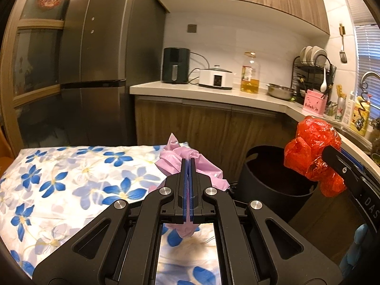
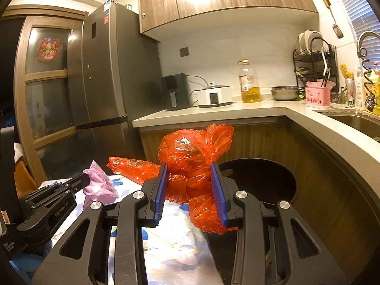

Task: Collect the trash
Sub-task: 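Carry the pink glove and red plastic bag over the black bin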

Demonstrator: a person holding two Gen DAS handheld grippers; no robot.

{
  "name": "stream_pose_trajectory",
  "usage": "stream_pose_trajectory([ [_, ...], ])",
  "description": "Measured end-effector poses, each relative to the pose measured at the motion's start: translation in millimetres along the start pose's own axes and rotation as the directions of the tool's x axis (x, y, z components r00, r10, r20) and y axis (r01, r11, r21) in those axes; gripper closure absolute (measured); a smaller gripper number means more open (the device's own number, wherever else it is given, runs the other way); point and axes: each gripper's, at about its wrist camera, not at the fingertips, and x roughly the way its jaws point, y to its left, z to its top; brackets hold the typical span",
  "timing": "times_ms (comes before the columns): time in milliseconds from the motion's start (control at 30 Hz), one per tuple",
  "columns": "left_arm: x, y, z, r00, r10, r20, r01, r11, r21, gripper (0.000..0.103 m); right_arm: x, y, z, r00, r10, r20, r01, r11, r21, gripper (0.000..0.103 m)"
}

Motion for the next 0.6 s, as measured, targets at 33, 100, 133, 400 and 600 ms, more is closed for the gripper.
stream_pose_trajectory([
  [33, 1, -4, 1, 1.000, -0.009, 0.002, 0.009, 1.000, 0.007, 0.103, -1, -2, 0, 1.000, -0.008, 0.002, 0.008, 1.000, 0.002, 0.067],
  [100, 3, -11, 2, 1.000, -0.022, 0.006, 0.022, 1.000, 0.016, 0.103, -2, -8, 0, 1.000, -0.022, 0.004, 0.022, 1.000, 0.007, 0.067],
  [133, 3, -13, 2, 1.000, -0.028, 0.008, 0.028, 0.999, 0.018, 0.103, -2, -10, 1, 1.000, -0.030, 0.005, 0.030, 1.000, 0.009, 0.067],
  [400, 8, -41, 11, 0.996, -0.083, 0.031, 0.081, 0.995, 0.050, 0.103, -3, -30, 4, 0.996, -0.087, 0.016, 0.087, 0.996, 0.020, 0.067],
  [600, 17, -63, 16, 0.992, -0.121, 0.034, 0.118, 0.990, 0.076, 0.103, -3, -43, 5, 0.992, -0.127, 0.023, 0.126, 0.991, 0.035, 0.067],
])
